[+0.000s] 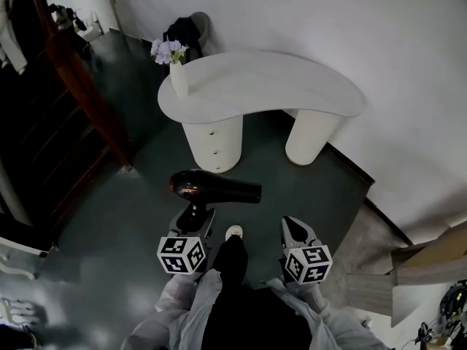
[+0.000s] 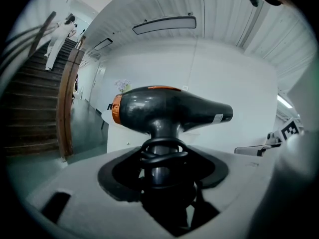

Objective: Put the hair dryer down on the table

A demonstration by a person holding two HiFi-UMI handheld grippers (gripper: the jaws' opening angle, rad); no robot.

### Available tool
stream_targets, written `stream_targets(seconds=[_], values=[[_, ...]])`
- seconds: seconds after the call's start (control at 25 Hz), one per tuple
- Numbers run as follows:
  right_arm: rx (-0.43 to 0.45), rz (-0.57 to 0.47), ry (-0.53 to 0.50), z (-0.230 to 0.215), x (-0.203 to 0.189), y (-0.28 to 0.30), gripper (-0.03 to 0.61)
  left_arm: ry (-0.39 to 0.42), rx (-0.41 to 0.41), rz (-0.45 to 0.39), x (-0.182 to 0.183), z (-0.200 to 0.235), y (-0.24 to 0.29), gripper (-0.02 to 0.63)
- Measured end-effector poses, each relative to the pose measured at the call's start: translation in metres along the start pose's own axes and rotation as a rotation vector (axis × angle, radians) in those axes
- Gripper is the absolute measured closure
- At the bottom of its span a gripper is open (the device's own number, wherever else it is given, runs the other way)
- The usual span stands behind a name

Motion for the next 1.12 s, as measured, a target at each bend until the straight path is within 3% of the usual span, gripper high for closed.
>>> stream_targets(seconds=[0.28,0.48,1.12], values=[[-0.008,-0.031,-0.036,-0.042,0.082,0.114,0.571,0.060,-0.024,-0.023,0.077,0.041,0.109,0.337],[-0.005,-0.054,-0.043,-0.065,0.123,0.187,0.571,0.049,-0.020,-0.021,0.109,0.073,0.177,0.337],[0.057,0.028,0.016,-0.129,0.155,0.312,0.571,0.029,0.011,0.075,0.136,0.110,0.292,0.337]])
Point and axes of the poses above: the fingertips, and each gripper's own axes: y forward along the fingers, z to its left, x out of its top, the point moved 10 cm from there along -y, backward along the fingers
